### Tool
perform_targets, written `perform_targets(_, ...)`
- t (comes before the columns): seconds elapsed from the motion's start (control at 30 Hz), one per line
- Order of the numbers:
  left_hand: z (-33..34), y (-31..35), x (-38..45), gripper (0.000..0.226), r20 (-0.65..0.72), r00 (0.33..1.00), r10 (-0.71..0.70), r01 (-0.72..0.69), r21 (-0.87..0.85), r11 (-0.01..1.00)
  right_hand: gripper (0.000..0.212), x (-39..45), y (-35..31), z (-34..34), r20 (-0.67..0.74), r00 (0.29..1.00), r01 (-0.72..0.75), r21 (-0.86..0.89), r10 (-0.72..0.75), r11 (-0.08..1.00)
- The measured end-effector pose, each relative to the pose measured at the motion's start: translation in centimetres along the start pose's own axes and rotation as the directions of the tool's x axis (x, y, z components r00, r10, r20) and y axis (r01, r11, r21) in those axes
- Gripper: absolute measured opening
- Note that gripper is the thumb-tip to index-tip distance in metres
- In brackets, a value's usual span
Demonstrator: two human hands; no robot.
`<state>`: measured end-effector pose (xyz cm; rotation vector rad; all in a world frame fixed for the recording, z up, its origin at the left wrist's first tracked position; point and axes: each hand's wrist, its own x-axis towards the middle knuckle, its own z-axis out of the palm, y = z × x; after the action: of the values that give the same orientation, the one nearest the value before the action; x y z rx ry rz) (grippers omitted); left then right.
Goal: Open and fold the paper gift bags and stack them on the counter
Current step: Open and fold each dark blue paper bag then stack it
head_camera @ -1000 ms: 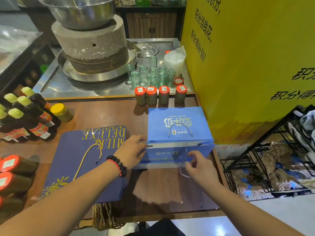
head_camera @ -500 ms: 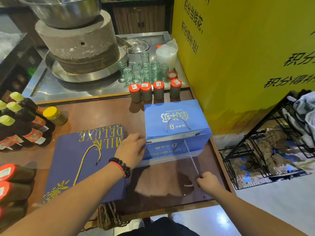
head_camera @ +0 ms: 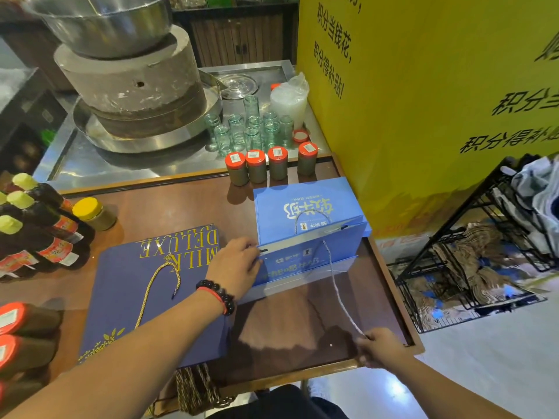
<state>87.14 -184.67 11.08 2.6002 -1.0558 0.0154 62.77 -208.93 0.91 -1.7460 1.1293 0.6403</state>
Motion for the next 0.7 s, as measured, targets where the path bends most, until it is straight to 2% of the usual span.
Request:
perform_targets(0.2,-0.3,0.5,-0.2,0.017,0.014,1.000,-0.011,0.011,-0.017,1.000,0.033,-2.3,-5.2,2.4,0.063,0.968,0.239,0.040,-0.241,0.970)
perform_targets(0.4,-0.3,0.6,-0.4,0.020,0.037,0.999,-0.004,0.005,-0.014,1.000,0.026,-3.8,-8.8,3.4,0.011,0.911,0.411,0.005,-0.411,0.912)
perform_targets(0.6,-0.5,0.8,-0.6,0.020,0.038,0.999,0.001,-0.001,-0.008,1.000,0.028,-4.7,-11.3,4.3,-0.025,0.876,0.481,0.118,-0.482,0.869)
perform_targets(0.7,-0.6,0.8,-0.6,0.022,0.049,0.999,0.000,0.000,-0.009,1.000,0.031,-5.2,-12.2,4.7,-0.070,0.876,0.478,0.251,-0.476,0.842)
